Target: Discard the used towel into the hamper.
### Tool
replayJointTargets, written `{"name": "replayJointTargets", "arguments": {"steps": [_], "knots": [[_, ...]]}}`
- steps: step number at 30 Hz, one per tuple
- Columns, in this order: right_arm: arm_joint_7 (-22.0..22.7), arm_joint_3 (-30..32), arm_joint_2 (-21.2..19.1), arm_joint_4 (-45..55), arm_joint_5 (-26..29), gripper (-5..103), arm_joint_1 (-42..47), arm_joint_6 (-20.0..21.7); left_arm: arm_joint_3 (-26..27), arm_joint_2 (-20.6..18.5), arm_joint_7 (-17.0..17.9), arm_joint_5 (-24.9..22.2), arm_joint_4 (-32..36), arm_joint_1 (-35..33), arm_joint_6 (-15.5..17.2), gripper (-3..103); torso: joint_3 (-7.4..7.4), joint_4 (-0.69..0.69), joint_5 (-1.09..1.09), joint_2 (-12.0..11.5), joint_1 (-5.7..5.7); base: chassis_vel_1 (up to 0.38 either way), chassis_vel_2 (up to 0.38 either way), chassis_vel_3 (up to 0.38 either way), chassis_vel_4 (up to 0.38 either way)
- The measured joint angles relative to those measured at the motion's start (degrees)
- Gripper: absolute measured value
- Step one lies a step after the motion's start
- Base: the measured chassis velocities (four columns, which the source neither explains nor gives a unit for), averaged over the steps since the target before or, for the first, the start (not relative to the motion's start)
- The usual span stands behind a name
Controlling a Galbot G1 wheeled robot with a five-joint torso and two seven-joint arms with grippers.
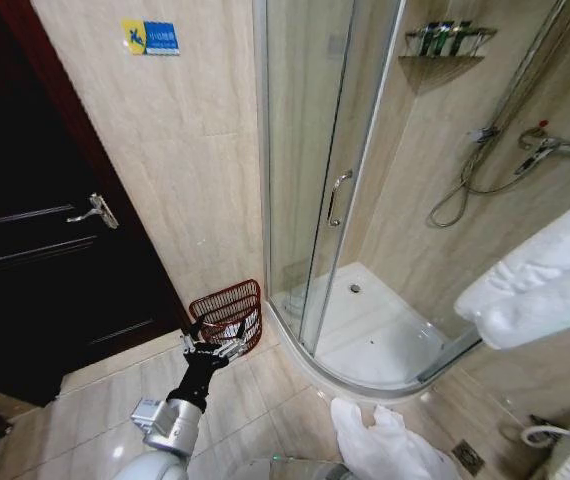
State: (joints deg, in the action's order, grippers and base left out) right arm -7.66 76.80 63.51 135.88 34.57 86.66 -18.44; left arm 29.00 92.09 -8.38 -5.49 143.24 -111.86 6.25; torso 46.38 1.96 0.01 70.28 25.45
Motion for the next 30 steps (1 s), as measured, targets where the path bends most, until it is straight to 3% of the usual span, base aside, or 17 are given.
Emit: {"name": "replayJointTargets", "arguments": {"steps": [14, 30], "knots": [[-1.0, -12.0, 6.2, -2.7, -11.0, 12, 0.8, -7.3, 0.0, 0.0, 0.0, 0.0, 0.0, 0.0, 0.0, 100, 0.0, 0.01, 0.0, 0.0, 0.0, 0.0, 0.0, 0.0, 0.0], [-2.0, -14.3, 10.2, -7.6, -15.4, 12, 2.9, -12.7, 0.0, 0.0, 0.0, 0.0, 0.0, 0.0, 0.0, 100, 0.0, 0.0, 0.01, 0.0, 0.0, 0.0, 0.0, 0.0, 0.0]]}}
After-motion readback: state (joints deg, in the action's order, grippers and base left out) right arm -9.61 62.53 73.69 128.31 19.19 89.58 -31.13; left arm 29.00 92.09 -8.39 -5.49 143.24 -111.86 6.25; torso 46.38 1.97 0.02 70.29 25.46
